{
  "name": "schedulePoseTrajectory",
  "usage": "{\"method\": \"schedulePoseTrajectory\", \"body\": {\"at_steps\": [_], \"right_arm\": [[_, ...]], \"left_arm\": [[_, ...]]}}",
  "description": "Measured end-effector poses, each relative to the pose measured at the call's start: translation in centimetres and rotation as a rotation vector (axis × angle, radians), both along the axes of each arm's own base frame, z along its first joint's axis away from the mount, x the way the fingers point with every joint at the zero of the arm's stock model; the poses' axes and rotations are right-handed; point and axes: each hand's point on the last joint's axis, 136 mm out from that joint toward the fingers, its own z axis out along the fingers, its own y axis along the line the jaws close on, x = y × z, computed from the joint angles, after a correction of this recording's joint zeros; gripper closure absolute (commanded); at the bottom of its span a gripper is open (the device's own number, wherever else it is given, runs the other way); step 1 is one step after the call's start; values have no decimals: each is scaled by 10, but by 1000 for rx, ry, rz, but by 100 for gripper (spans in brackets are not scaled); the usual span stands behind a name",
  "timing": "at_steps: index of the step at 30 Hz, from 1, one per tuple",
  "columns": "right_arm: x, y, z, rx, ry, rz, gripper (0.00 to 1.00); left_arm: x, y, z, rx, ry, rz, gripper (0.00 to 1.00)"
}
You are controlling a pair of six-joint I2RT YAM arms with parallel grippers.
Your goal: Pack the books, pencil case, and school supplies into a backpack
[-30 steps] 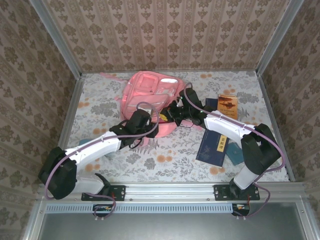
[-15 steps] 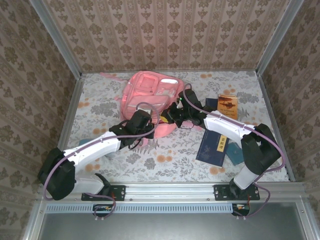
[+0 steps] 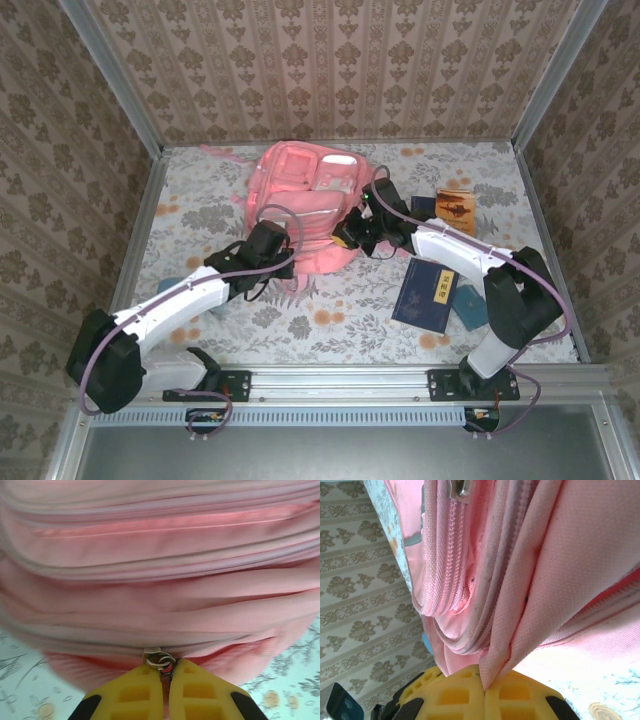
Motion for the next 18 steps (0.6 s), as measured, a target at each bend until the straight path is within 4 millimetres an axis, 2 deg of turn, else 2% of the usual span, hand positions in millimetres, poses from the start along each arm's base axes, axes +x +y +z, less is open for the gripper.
{"method": "schedulePoseTrajectory", "body": {"at_steps": [5,10,18], "right_arm": [[3,-12,-5,-33,-14,6,100],[6,-22,-8,-53,-32,21,100],[4,-36,-14,-112,-101,140,100]], "left_arm": [[2,16,-7,0,20,38,100],[7,20,-7,-35,34,37,100],[14,28,-15,-49,66,42,100]]}}
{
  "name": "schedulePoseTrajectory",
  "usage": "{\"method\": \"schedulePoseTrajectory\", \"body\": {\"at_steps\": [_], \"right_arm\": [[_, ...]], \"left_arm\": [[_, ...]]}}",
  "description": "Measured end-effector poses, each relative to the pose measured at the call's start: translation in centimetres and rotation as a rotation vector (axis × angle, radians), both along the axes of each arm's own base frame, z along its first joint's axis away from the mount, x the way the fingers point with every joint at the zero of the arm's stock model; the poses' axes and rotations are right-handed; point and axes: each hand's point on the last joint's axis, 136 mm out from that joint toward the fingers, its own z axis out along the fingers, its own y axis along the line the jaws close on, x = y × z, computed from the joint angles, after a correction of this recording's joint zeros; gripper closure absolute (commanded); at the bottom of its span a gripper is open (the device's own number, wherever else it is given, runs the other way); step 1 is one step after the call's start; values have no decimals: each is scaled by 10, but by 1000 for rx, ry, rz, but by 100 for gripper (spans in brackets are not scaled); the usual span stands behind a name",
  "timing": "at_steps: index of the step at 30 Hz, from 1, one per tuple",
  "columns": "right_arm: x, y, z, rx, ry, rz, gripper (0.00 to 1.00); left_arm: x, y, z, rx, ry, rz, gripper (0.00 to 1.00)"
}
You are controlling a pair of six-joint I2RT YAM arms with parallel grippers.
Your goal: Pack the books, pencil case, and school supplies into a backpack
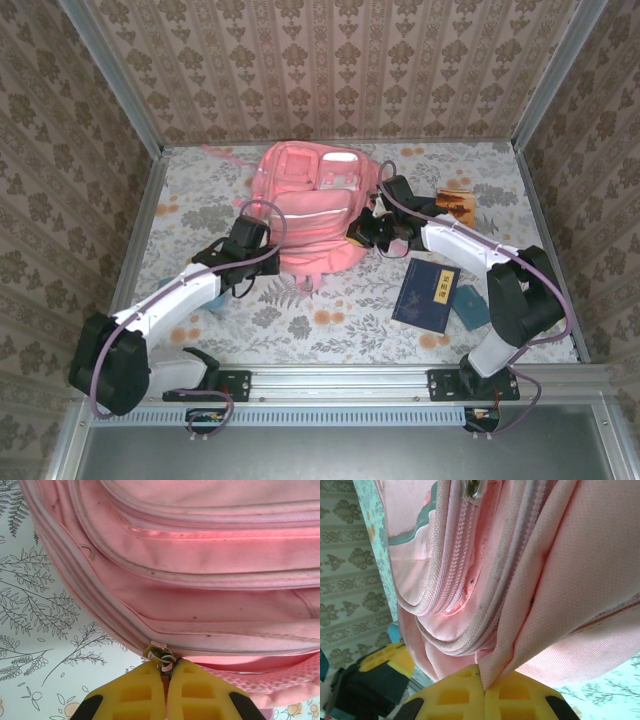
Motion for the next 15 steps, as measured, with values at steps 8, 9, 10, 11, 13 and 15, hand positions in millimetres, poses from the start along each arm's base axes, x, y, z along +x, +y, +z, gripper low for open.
{"method": "schedulePoseTrajectory", "body": {"at_steps": [8,9,10,11,13,15], "right_arm": [[9,-36,-9,-82,-20,11,56],[11,-41,-10,-98,-26,6,53],[12,-45,-9,-111,-31,-4,50],[12,-50,-7,-126,-34,-22,48],[10,-59,2,-150,-58,-58,46],[4,-67,16,-158,-89,-96,46]], "left_arm": [[2,-18,-4,-81,-33,-100,100],[1,-19,-6,-86,-35,-110,100],[0,-20,-7,-91,-36,-118,100],[-1,-22,-7,-99,-37,-132,100],[-4,-28,-6,-119,-42,-158,100],[-7,-37,-3,-141,-48,-189,100]]}}
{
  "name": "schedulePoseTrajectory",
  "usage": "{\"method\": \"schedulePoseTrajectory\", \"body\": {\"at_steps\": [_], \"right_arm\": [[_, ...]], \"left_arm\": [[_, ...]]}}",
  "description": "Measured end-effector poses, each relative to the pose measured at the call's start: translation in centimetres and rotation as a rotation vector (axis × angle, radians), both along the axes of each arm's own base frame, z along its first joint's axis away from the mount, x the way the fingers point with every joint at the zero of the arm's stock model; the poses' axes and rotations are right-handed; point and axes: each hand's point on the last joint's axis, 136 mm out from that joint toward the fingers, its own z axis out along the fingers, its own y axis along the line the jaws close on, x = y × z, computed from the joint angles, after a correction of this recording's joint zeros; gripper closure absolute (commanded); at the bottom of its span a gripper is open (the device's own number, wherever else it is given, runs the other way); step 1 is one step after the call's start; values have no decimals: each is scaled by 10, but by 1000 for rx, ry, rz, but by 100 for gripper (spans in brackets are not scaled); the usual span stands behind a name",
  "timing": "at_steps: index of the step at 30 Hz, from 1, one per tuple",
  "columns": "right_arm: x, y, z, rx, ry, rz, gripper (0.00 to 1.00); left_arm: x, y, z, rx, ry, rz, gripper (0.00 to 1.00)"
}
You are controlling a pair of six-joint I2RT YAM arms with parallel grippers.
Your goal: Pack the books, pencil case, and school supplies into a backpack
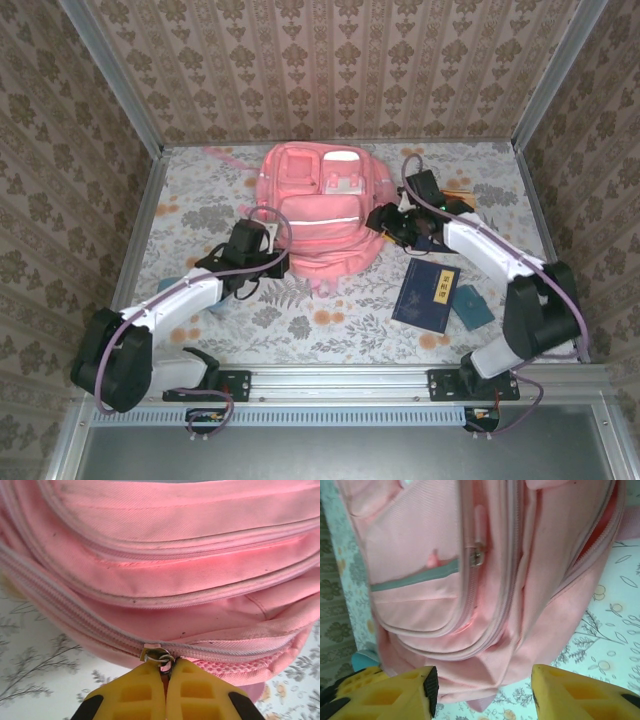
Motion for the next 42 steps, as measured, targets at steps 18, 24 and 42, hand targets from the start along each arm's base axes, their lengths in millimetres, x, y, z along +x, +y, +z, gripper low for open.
{"method": "schedulePoseTrajectory", "body": {"at_steps": [18,24,42], "right_arm": [[-58,71,-41,17,237,-101,55],[-52,63,-47,-8,240,-199,62],[-41,55,-67,-67,279,-310,63]], "left_arm": [[-29,-51,-12,-47,51,-185,100],[-28,-52,-11,-48,48,-185,100],[-25,-46,-9,-7,23,-153,100]]}}
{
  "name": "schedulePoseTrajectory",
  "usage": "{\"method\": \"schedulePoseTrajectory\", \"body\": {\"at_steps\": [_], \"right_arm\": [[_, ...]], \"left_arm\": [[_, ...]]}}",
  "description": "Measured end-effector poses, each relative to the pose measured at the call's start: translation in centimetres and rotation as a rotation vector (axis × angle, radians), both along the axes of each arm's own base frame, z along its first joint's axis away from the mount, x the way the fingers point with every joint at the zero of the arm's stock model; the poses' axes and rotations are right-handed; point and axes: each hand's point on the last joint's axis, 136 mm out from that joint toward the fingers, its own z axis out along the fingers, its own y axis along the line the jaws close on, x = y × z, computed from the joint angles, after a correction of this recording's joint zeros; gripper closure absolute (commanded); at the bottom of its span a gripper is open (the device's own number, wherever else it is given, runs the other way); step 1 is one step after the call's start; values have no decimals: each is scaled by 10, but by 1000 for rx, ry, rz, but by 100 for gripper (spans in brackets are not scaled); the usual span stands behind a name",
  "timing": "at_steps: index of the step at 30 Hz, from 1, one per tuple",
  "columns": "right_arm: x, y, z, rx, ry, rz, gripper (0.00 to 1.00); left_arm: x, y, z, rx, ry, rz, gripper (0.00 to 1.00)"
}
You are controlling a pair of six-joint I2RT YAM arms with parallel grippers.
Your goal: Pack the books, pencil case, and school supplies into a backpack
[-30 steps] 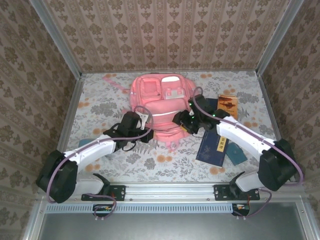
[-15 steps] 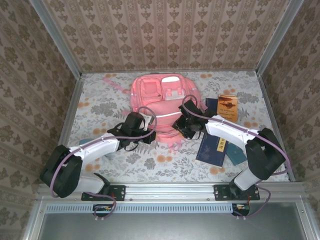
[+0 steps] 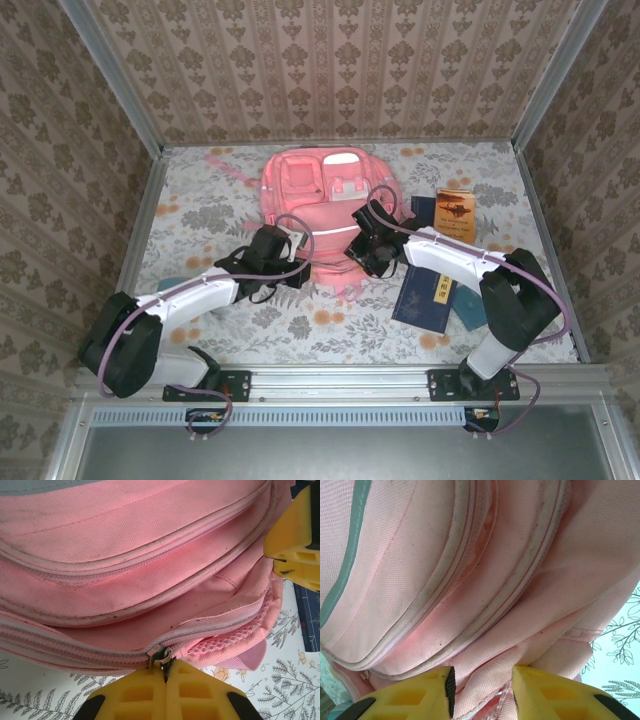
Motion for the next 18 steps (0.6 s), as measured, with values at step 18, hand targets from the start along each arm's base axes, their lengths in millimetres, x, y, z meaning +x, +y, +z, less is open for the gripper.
{"method": "schedulePoseTrajectory", "body": {"at_steps": [18], "right_arm": [[3,-21,-5,-65,-8,-69,100]], "left_arm": [[2,24,-9,102,3,62,100]]}}
